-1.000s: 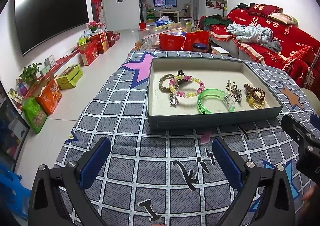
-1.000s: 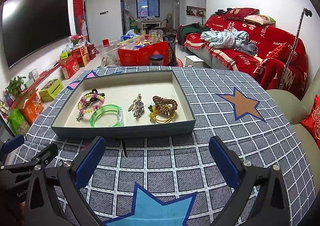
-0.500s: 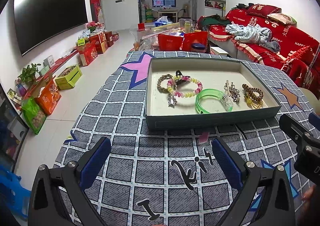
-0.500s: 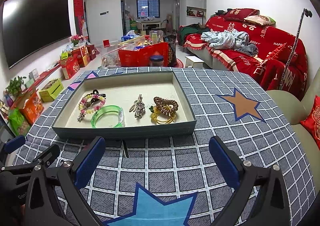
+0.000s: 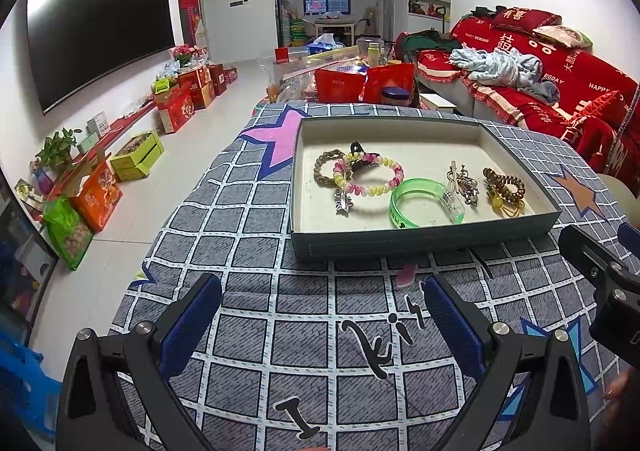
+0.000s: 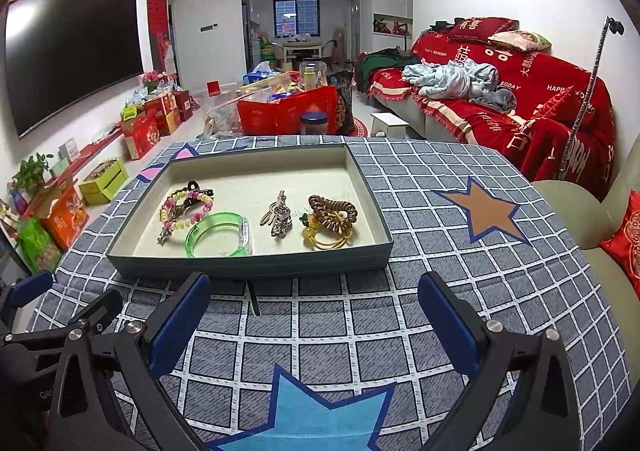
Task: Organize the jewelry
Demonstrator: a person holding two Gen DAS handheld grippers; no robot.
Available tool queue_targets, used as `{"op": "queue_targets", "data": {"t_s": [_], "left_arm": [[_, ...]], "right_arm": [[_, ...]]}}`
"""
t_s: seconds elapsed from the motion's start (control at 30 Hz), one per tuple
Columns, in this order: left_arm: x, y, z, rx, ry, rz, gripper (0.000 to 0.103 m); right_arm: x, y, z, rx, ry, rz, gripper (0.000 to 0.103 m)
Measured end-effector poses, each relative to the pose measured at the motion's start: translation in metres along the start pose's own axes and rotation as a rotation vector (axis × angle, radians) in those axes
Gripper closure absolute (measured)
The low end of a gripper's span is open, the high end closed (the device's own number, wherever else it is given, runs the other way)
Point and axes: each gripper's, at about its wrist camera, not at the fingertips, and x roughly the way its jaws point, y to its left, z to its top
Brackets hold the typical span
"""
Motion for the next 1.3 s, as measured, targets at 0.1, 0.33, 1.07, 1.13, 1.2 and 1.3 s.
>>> {"op": "queue_targets", "data": {"t_s": [0.1, 0.33, 1.07, 1.13, 1.2, 1.3], "left_arm": [[-0.0007, 0.0008, 0.0004, 0.000, -0.001, -0.001, 0.000], [-0.0019, 0.0013, 0.0006, -0.001, -0.001, -0.002, 0.000], [-0.0035, 0.0013, 0.0002, 0.002, 0.000, -0.002, 0.000], [-0.0029, 0.0015, 0.0006, 0.002, 0.001, -0.002, 0.000], [-0.0037, 0.0014, -0.0002, 0.001, 0.002, -0.002, 0.000], [-0.0031, 0.0016, 0.0004, 0.002, 0.001, -0.002, 0.000]], "right_arm": [[-0.0016, 0.0010, 0.0006, -0.001, -0.001, 0.000, 0.000], [-0.0016, 0.0010, 0.0004, 0.000, -0.001, 0.000, 0.000], [-0.0015, 0.0014, -0.0002, -0.001, -0.001, 0.000, 0.000], [-0.0028, 0.0026, 0.0011, -0.001, -0.002, 0.000, 0.000], [-0.0027, 0.0026, 0.0009, -0.001, -0.002, 0.000, 0.000], [-0.0026, 0.0026, 0.0007, -0.001, -0.002, 0.000, 0.000]]}}
